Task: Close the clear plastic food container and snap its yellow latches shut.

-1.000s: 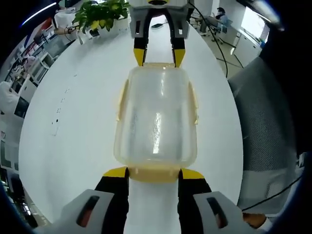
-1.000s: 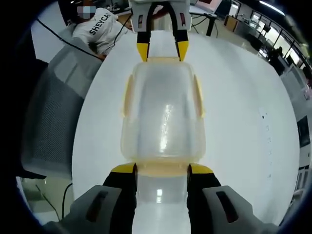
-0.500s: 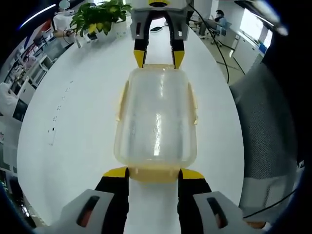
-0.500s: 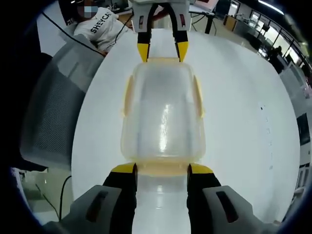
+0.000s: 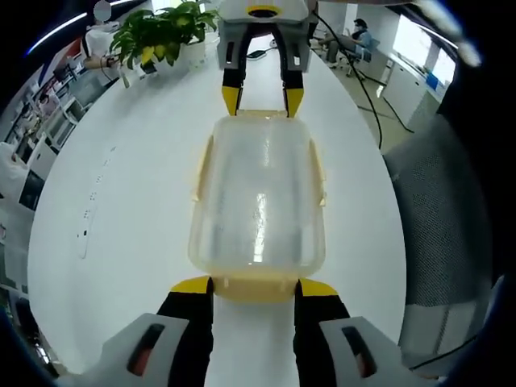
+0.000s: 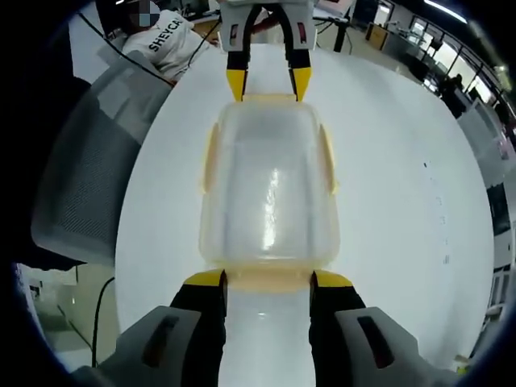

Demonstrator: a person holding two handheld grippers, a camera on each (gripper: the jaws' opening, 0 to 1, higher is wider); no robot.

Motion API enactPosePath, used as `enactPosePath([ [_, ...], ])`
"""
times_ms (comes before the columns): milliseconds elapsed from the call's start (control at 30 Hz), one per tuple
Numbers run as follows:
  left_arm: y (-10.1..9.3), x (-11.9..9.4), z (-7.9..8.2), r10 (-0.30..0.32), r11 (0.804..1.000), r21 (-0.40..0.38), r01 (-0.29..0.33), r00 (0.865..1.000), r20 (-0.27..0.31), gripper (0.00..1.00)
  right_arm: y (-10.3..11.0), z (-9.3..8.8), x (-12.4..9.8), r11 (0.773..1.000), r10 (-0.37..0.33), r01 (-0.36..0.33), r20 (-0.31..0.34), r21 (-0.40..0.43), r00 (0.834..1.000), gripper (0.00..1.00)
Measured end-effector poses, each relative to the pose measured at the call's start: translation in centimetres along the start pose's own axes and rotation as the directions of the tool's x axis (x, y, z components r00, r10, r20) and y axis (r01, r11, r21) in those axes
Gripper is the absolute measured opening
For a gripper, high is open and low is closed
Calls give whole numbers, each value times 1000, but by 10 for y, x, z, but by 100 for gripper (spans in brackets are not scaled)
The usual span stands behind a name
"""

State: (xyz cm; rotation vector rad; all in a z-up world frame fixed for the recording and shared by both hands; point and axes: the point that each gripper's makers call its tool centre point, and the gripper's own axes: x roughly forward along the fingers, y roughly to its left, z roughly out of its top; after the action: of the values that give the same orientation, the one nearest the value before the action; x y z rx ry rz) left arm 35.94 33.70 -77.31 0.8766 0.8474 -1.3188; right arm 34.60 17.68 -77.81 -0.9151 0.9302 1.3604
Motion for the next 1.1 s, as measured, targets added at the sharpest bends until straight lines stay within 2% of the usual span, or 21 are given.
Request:
enactPosePath([
  [433, -4, 10, 21, -15, 1000, -7, 15, 1000, 25, 33, 1, -22, -9, 1000, 2, -2, -15, -4, 1000, 37],
  [867, -3, 21, 33, -28, 1000, -7, 28, 999, 42, 33, 1, -35, -12, 1000, 3, -3, -35, -2, 999, 37],
  [1100, -4, 27, 33, -35, 999, -12, 36, 999, 35, 33, 1, -41, -7, 1000, 13, -13, -44, 5, 999, 37],
])
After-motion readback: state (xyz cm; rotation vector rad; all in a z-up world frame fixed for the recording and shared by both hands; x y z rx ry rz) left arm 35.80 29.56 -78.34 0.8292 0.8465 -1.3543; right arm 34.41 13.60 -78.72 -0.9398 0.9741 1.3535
